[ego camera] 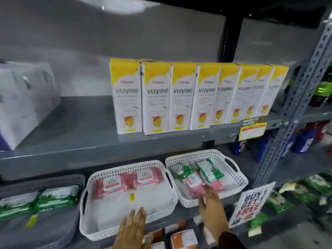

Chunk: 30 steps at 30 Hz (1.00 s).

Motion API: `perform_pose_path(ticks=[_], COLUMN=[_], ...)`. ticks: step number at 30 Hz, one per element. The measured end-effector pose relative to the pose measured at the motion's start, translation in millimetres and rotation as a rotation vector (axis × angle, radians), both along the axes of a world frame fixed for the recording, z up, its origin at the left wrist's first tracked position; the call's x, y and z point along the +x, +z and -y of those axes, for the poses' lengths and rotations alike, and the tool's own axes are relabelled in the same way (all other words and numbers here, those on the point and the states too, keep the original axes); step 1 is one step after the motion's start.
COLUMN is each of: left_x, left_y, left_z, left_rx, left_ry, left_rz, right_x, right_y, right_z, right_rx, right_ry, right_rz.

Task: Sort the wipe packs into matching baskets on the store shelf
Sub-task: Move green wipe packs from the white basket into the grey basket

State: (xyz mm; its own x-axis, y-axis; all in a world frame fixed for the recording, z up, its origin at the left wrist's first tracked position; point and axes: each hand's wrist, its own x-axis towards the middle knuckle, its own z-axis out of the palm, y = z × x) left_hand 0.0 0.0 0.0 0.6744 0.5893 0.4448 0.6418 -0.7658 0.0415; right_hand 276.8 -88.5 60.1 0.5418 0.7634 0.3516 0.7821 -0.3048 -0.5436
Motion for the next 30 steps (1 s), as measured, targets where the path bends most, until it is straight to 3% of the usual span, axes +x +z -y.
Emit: perform_pose_path(ticks=[5, 8, 13, 18, 22, 26, 28, 30], left_x=[21, 15, -7, -27, -33, -39, -50, -72], left_y=[-3, 2, 5, 12, 17, 25, 33, 40], left_z=[1, 6, 8, 11, 17, 20, 17, 15], left_rx=[-0.114, -0.168, -0.148, -0.185, -0.224, -0.263, -0.255, -0.225], left_ry=[0.076, 0.078, 0.057, 0.120, 0.165, 0.199, 0.261, 0.350], left_rz=[0.057, -0.052, -0.097, -0.105, -0.048, -0.026, 0.016, 0.068], right_x=[33, 51, 86, 99, 98, 113, 90, 51], right_y=[24, 33, 35, 25, 27, 30, 64, 98], right_z=[-64, -109, -187, -224, -223, -201, -169, -144], right_rx=[0.116, 0.173, -0.414, -0.635, -0.572, -0.214, -0.033, 0.017], right_ry=[0.022, -0.003, 0.026, 0.157, 0.115, 0.056, 0.029, 0.070], right_rz=[-0.394, -0.455, -0.454, -0.506, -0.635, -0.676, -0.686, -0.706])
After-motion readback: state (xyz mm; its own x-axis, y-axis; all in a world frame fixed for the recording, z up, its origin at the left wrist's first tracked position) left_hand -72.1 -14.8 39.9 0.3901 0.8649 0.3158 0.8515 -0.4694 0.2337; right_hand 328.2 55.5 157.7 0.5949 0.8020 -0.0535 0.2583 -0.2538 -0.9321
